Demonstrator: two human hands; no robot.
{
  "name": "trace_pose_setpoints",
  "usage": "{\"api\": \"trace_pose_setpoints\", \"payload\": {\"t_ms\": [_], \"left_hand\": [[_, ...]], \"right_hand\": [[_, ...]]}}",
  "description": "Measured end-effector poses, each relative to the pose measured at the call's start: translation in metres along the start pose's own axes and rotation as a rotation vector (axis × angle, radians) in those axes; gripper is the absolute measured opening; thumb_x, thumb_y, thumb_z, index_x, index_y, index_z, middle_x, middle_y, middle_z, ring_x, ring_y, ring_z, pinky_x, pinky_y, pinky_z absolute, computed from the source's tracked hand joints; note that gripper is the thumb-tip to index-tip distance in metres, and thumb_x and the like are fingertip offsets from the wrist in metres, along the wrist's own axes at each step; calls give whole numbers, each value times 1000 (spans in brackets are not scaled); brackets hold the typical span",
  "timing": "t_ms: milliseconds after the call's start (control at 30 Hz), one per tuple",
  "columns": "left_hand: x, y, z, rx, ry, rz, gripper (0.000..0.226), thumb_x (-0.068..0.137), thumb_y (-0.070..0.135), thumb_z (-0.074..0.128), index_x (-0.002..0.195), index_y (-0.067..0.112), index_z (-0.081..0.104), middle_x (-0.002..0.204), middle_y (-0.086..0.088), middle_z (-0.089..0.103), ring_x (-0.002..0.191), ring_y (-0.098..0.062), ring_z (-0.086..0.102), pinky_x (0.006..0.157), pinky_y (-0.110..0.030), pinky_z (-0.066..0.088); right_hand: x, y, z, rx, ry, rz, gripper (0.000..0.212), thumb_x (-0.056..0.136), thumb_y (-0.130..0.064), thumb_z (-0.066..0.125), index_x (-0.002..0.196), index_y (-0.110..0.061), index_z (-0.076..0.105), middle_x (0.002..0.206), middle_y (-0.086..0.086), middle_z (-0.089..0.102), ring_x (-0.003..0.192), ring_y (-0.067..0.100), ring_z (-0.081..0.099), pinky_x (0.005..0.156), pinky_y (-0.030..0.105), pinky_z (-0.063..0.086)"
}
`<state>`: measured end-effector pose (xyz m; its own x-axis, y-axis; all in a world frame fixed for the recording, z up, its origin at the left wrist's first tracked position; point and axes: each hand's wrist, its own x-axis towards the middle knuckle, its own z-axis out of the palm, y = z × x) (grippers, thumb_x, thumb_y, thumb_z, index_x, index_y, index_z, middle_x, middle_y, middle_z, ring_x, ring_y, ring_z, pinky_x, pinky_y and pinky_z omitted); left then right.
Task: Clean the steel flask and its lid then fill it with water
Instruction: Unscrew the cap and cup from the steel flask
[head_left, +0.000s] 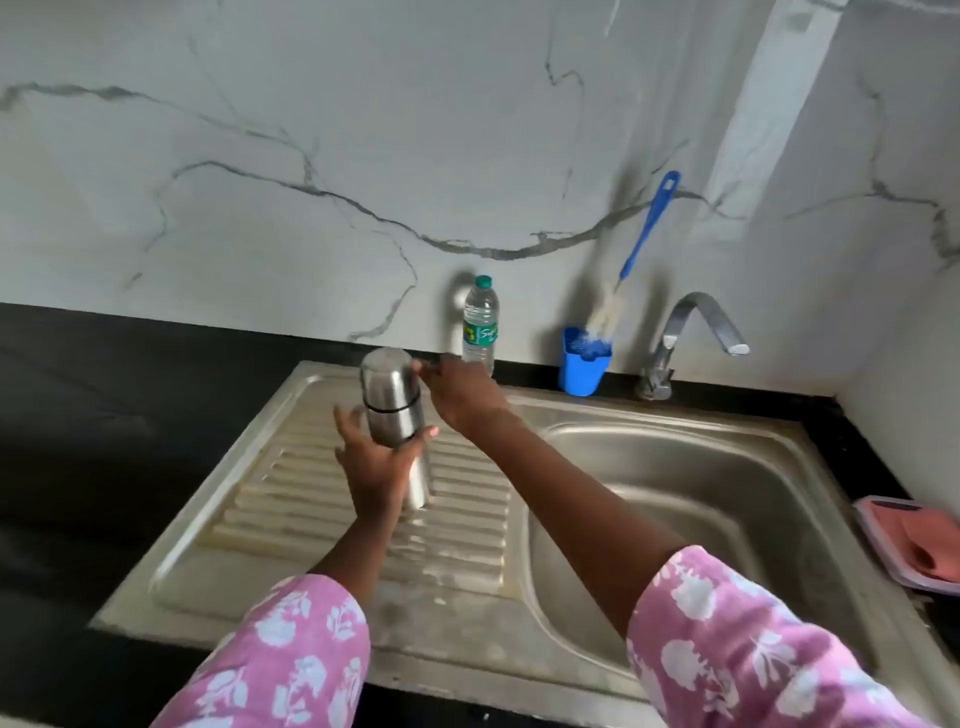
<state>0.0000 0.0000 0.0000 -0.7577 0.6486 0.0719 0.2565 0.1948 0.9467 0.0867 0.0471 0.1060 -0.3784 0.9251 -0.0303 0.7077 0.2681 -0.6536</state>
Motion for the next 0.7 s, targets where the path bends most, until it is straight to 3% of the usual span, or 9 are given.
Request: {"api": "trace_pose_setpoints", "payload": {"t_ms": [67, 167, 233, 300, 400, 533, 700], "left_hand": [[18, -8, 0, 6, -62, 47, 113, 46, 58, 72, 141, 23, 23, 123, -14, 60, 112, -43, 54, 95, -54, 44], [24, -6, 2, -12, -129, 14, 85, 60, 37, 70, 135, 14, 37, 114, -21, 62, 104, -44, 57, 84, -50, 49], [28, -7, 4, -71, -127, -33, 54, 82, 17, 61, 132, 7, 43, 114, -23, 61, 105, -42, 57, 86, -45, 48], [28, -6, 6, -74, -116, -45, 38, 93, 11, 49, 130, 5, 47, 113, -23, 61, 106, -39, 58, 88, -44, 46], [31, -9, 8, -92, -93, -22, 49, 82, 17, 61, 125, 1, 46, 105, -27, 64, 98, -44, 60, 79, -45, 47], [35, -10, 9, -48, -84, 48, 60, 69, 5, 73, 123, 0, 46, 101, -28, 66, 93, -47, 60, 76, -44, 47], [35, -6, 12, -71, -63, 110, 75, 59, 17, 85, 122, 2, 48, 101, -20, 68, 91, -43, 62, 75, -38, 46]], "right_hand": [[11, -29, 12, -60, 7, 12, 53, 97, -53, 33, 123, -8, 47, 123, 20, 55, 116, 38, 51, 89, 41, 41], [21, -59, 27, -200, 58, 19, 63, 90, -64, 38, 124, -11, 47, 124, 14, 56, 118, 33, 51, 85, 37, 40], [27, -66, 38, -372, 92, 19, 60, 89, -60, 47, 124, -11, 49, 122, 10, 57, 117, 27, 52, 78, 32, 40], [32, -68, 46, -487, 140, 2, 48, 91, -47, 52, 122, -9, 52, 119, 10, 58, 115, 26, 52, 71, 29, 37], [37, -66, 48, -517, 189, -46, 32, 89, -32, 52, 112, -12, 58, 110, 9, 63, 105, 26, 58, 67, 28, 38], [42, -59, 44, -538, 175, -121, 34, 84, -36, 52, 112, -18, 59, 107, 7, 64, 99, 27, 61, 67, 29, 37], [49, -51, 40, -555, 109, -178, 38, 83, -42, 52, 117, -24, 57, 112, 7, 62, 101, 28, 59, 67, 29, 35]]}}
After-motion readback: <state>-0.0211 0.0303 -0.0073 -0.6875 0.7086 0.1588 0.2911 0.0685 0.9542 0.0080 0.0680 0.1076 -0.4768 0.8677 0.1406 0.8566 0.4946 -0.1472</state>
